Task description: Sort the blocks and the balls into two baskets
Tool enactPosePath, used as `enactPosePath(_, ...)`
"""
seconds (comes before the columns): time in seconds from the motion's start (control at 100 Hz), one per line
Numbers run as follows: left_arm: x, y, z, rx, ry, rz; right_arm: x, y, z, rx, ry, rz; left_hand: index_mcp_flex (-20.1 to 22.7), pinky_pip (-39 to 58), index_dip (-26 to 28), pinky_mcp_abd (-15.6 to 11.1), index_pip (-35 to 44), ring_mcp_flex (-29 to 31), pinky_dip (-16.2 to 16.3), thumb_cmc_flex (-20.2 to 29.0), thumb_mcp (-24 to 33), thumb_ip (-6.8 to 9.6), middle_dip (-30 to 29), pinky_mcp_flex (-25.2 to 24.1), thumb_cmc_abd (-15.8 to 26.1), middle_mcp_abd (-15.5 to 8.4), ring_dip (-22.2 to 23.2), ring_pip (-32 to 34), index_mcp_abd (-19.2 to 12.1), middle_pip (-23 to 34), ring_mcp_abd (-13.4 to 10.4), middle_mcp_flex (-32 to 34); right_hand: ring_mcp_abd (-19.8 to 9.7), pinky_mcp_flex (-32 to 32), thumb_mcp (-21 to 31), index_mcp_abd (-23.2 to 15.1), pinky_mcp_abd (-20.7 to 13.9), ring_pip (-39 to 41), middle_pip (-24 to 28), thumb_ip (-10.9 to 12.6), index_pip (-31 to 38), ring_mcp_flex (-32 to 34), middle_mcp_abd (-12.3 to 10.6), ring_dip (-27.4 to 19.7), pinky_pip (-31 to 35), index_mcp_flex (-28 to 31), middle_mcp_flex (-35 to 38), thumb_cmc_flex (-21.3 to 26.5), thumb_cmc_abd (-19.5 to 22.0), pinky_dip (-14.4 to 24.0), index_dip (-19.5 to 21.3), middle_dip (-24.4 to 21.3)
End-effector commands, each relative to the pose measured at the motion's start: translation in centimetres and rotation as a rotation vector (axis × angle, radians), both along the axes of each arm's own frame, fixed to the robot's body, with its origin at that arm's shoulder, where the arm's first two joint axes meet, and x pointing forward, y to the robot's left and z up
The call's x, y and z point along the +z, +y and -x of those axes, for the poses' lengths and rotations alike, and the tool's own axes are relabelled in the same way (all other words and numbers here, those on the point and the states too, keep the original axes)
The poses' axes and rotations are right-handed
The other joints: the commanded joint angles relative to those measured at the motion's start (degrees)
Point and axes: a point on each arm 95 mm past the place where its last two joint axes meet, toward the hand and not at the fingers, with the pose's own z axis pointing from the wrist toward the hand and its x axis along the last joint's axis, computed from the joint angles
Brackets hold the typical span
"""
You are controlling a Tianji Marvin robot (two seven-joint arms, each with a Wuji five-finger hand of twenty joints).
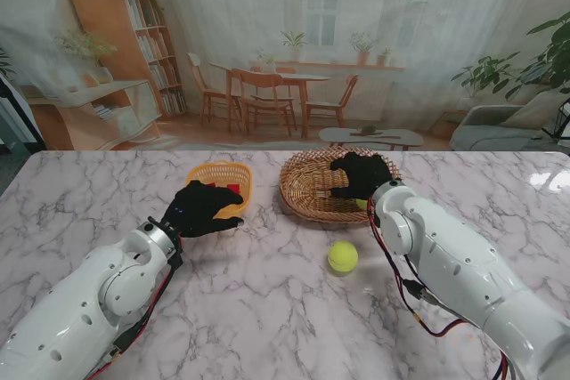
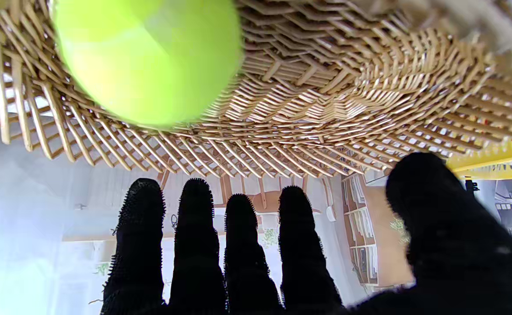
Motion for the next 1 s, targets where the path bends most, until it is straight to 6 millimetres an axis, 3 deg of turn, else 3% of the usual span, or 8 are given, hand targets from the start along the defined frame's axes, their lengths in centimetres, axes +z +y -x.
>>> enactPosePath(0.0,-0.3,-0.1,0.0,-0.003,0.016,-0.012,0.0,0.1,0.2,-0.002,0.002,-0.005,-0.5,1.2,-0.2,-0.2,0.5,-0.5,0.0,0.3,-1.2,-0.57,0.6,-0.2,2.1,0.3,0.1,1.3,0.9,0.4,0.8,0.8,0.7,-1.3,-1.5,0.3,1.1,-2.7,-0.9,1.4,-0.5,-1.3,0.2,-0.8,-0.9,-2.0,-1.6,-1.8,2.1,-1.0,-0.7,-0.5)
enactPosePath(0.33,-0.3,-0.1,0.0,-0.002,0.016,-0.013,1.4,-0.6,2.0,0.026,-0.035,-0.016,-0.4,1.2,-0.2,-0.3,0.6,-0.5,0.0,0.3,-1.1,-0.56,0.6,-0.2,2.2,0.3,0.1,1.3,0.9,0.4,0.7,0.9,0.8,-1.8,-3.4,0.1,1.3,-2.8,-0.1,2.0,-0.2,-1.0,0.4,-0.7,-1.2,-0.4,-0.2,-0.8,3.1,-0.9,-0.1,-0.4)
enactPosePath(0.99,-0.3,0.0,-0.1,0.007,0.020,-0.017,2.1,-0.1,9.8,0.171,-0.091,-0.023,-0.4,1.0,-0.2,-0.3,0.5,-0.4,0.0,0.3,-1.2,-0.57,0.5,-0.4,2.2,0.3,0.1,1.3,0.8,0.3,0.8,0.9,1.3,-1.8,-8.2,0.2,2.0,-3.4,-0.9,2.7,-1.2,0.2,0.3,-0.5,-1.5,3.2,3.1,-0.5,5.0,-0.6,0.4,-0.2)
